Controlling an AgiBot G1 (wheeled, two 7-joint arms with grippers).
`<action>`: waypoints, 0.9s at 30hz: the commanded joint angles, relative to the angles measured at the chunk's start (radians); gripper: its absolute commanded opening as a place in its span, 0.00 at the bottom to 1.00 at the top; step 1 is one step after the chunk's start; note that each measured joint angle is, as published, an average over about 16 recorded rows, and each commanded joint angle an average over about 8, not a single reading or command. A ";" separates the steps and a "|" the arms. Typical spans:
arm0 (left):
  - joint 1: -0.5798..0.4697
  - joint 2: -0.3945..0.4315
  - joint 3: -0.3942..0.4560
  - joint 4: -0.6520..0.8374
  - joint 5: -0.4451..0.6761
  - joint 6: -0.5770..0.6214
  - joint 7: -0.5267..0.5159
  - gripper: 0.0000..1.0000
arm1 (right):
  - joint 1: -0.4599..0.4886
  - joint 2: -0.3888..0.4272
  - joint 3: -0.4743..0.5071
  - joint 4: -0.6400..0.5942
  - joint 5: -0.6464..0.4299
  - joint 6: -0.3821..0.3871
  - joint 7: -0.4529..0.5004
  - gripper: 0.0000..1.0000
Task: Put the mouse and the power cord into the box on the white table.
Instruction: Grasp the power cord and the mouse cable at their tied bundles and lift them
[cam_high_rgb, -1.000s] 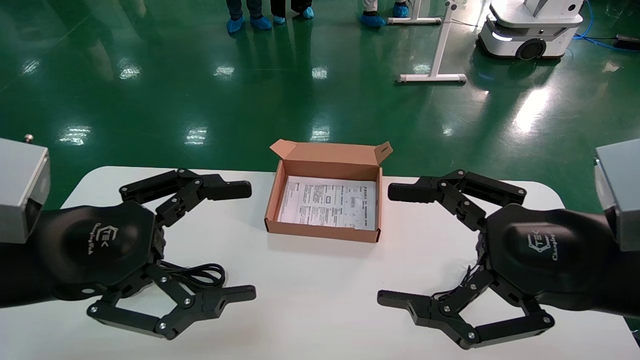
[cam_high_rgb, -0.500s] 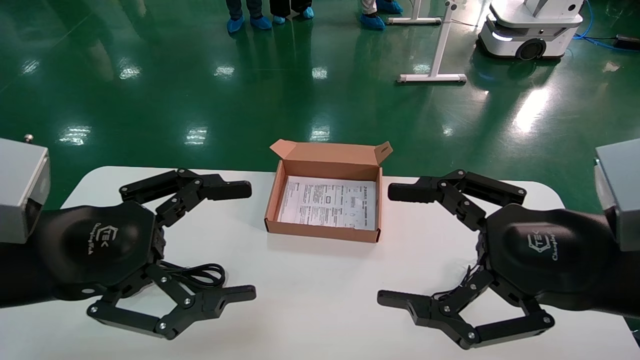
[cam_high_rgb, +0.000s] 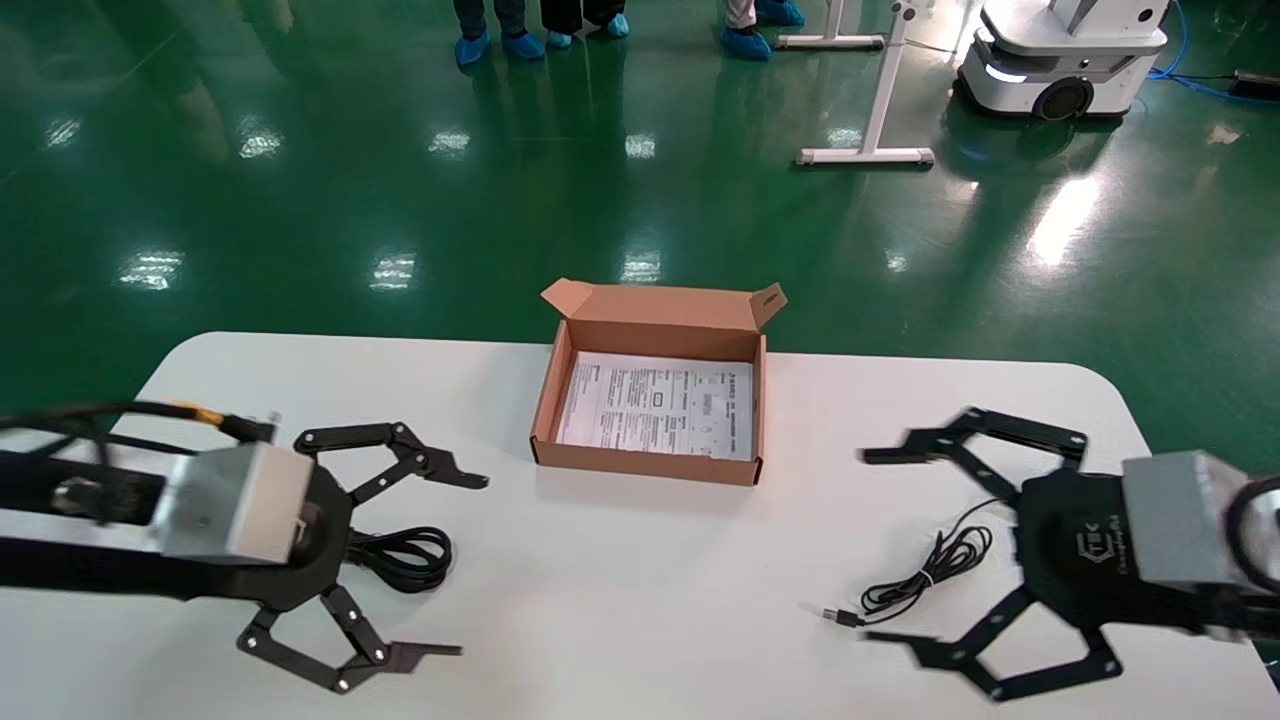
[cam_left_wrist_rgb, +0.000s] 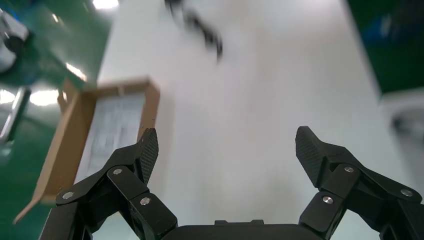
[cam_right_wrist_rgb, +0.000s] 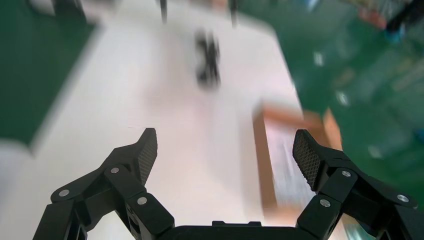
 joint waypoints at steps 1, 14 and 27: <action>-0.053 0.007 0.057 0.007 0.070 0.001 0.034 1.00 | 0.027 0.013 -0.034 -0.053 -0.065 0.002 -0.071 1.00; -0.204 0.147 0.337 0.422 0.303 -0.016 0.290 1.00 | 0.200 -0.148 -0.200 -0.430 -0.386 0.021 -0.468 1.00; -0.267 0.273 0.398 0.810 0.343 -0.047 0.511 1.00 | 0.341 -0.298 -0.277 -0.763 -0.521 0.076 -0.678 1.00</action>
